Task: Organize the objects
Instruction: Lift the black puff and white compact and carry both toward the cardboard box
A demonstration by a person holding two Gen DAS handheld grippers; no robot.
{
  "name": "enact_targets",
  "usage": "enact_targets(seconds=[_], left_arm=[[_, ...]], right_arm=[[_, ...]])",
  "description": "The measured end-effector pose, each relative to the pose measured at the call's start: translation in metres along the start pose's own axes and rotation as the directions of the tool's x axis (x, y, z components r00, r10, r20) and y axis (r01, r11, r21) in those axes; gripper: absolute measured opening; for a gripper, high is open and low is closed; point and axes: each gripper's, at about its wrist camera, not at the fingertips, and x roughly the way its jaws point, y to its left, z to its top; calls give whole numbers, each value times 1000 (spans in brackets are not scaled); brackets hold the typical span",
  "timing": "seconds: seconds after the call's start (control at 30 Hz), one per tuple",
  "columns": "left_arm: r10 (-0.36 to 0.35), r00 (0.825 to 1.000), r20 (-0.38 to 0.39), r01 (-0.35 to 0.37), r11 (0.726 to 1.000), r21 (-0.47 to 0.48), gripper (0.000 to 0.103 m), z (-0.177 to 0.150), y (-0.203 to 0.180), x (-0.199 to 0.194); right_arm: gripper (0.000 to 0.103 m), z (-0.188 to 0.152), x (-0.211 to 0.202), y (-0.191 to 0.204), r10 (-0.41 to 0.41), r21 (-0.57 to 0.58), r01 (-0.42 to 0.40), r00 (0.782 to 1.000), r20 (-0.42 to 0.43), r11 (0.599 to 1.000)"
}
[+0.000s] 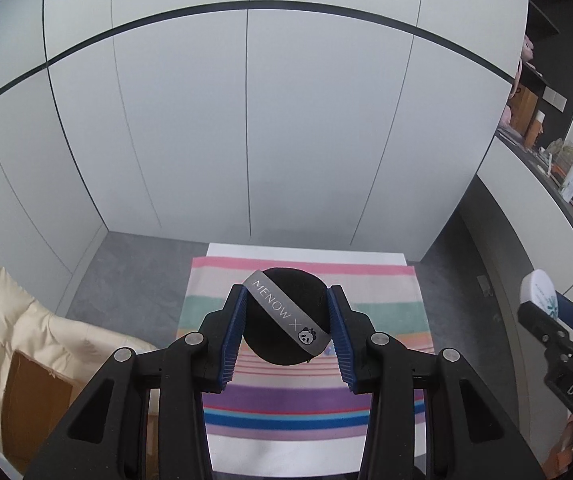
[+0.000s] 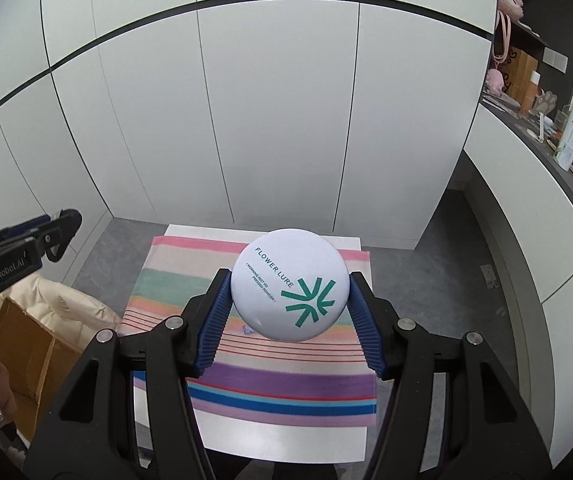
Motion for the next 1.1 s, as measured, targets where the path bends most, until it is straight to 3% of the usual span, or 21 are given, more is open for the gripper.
enact_targets(seconds=[0.13, 0.4, 0.63, 0.73, 0.83, 1.1], left_arm=[[24, 999, 40, -25, 999, 26, 42, -27, 3, -24], [21, 998, 55, -25, 997, 75, 42, -85, 4, -70], [4, 999, 42, -12, 983, 184, 42, -155, -1, -100], [5, 1000, 27, -10, 984, 177, 42, -180, 4, -103], [12, 1000, -2, -12, 986, 165, 42, -193, 12, -102], [-5, 1000, -31, 8, 994, 107, 42, -196, 31, -102]], right_arm=[[60, -18, -25, -1, -27, 24, 26, 999, 29, 999], [60, -79, -61, -1, 11, 70, -13, 1000, 21, 997], [60, -151, -78, -7, 43, 72, -39, 998, -46, 997], [60, -184, -85, -12, 52, 78, -45, 995, -87, 996], [60, -203, -89, -20, 94, 125, -79, 989, -112, 989], [60, -210, -94, -16, 85, 117, -74, 992, -90, 990]])
